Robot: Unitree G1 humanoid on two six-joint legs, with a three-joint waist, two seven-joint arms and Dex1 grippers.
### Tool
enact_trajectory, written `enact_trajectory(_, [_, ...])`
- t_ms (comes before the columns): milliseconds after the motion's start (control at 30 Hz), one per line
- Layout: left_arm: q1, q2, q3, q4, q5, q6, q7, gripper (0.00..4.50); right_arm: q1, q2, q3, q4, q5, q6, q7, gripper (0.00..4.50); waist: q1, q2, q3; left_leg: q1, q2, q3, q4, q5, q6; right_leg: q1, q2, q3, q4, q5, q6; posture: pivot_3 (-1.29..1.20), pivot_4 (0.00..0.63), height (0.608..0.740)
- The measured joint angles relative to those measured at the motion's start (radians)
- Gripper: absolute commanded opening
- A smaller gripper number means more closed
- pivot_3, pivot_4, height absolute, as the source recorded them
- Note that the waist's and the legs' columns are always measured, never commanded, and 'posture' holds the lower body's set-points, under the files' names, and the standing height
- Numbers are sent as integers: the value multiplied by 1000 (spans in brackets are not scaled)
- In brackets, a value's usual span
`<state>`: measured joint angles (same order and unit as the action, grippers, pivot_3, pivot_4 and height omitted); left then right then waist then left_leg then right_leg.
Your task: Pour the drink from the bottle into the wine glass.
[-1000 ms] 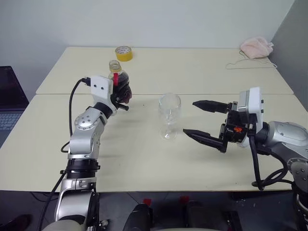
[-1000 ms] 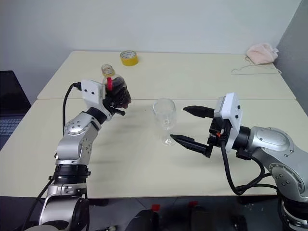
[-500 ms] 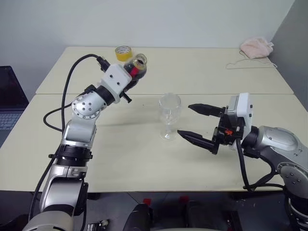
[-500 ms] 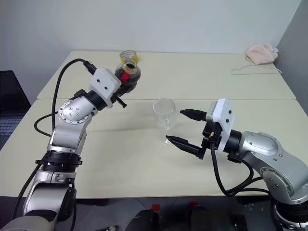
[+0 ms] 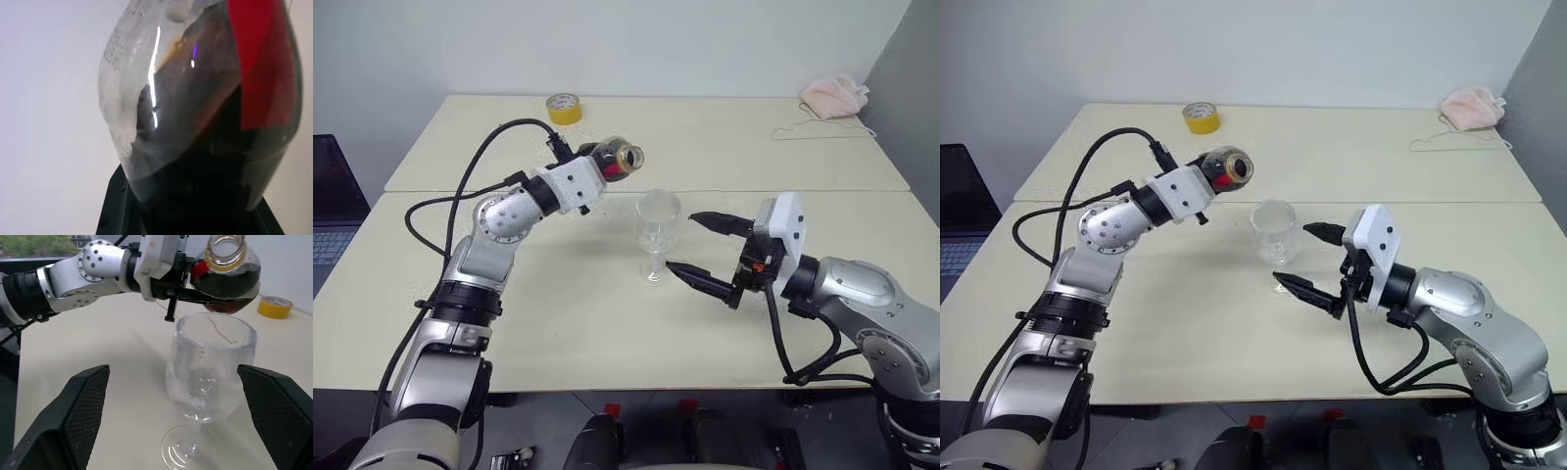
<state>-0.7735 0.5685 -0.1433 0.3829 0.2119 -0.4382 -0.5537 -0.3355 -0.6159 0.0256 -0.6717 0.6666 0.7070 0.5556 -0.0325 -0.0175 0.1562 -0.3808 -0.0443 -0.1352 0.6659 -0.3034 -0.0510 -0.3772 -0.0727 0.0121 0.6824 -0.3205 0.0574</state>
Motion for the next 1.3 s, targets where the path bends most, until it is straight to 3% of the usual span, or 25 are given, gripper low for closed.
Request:
enact_trajectory(333, [-43, 41, -14, 74, 108, -177, 47, 791, -17, 58, 41, 44, -85, -24, -19, 4500, -3, 0, 0, 0, 0, 0, 0, 0, 0, -1, 0, 0, 1, 0, 0, 0, 150, 740])
enact_trajectory(667, [-66, 49, -29, 99, 216, -247, 122, 791, -73, 94, 58, 46, -96, -14, -34, 4500, -9, 0, 0, -1, 0, 0, 0, 0, 0, -2, 0, 0, 1, 0, 0, 0, 150, 740])
enact_trajectory(1300, [-100, 59, -55, 166, 290, -312, 195, 764, -35, 31, 64, 19, -126, 44, -13, 4500, -13, 0, 0, -1, -1, 0, 0, 0, 0, -3, 0, 0, 3, 0, 0, 0, 150, 740])
